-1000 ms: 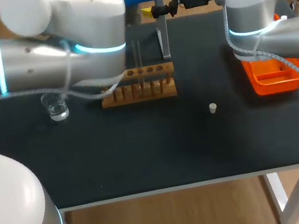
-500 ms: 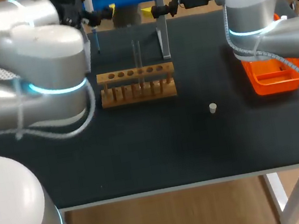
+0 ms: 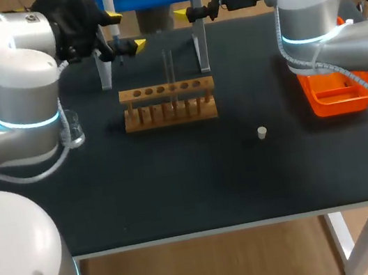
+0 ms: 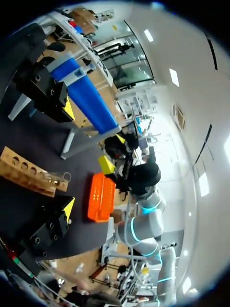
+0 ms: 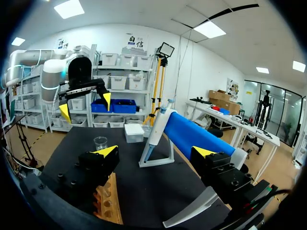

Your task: Invert the test tube, pick up the pipette, mount the tip to pipette, aspirate from beaker and dispense into the tube, eject the tip, return the pipette, and cap with the stopper.

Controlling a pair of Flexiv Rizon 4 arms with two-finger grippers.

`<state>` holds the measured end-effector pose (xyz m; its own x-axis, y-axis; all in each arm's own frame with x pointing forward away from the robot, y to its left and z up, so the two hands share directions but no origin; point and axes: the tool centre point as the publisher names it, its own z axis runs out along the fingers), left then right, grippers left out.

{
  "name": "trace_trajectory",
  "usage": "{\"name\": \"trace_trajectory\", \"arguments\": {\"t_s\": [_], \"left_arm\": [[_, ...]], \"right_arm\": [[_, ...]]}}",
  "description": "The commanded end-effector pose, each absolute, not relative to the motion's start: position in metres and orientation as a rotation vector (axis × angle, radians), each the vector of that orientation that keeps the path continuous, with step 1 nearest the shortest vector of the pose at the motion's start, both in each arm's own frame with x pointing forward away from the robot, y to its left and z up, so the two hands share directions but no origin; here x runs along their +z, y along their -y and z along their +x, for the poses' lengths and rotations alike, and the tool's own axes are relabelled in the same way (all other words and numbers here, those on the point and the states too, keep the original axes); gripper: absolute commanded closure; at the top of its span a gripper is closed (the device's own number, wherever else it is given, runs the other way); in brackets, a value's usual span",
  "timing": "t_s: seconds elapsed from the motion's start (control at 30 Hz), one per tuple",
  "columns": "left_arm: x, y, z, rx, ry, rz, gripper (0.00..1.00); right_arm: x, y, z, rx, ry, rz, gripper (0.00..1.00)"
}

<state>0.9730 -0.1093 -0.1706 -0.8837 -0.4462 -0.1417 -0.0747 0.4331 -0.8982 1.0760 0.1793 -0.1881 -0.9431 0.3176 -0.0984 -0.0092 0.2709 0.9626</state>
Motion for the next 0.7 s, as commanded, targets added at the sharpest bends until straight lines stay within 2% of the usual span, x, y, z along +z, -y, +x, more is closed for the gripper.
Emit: {"name": "trace_trajectory", "arguments": {"t_s": [0.03, 0.7], "left_arm": [[-0.177, 0.114, 0.982, -1.558, -2.521, -0.278, 0.0], [-0.211, 0.148, 0.976, -1.56, -2.642, -0.155, 0.0]], "right_arm": [[-0.189, -0.179, 1.075, 1.723, -2.267, 0.286, 0.0], [-0.189, -0.179, 1.075, 1.723, -2.267, 0.286, 0.0]]}}
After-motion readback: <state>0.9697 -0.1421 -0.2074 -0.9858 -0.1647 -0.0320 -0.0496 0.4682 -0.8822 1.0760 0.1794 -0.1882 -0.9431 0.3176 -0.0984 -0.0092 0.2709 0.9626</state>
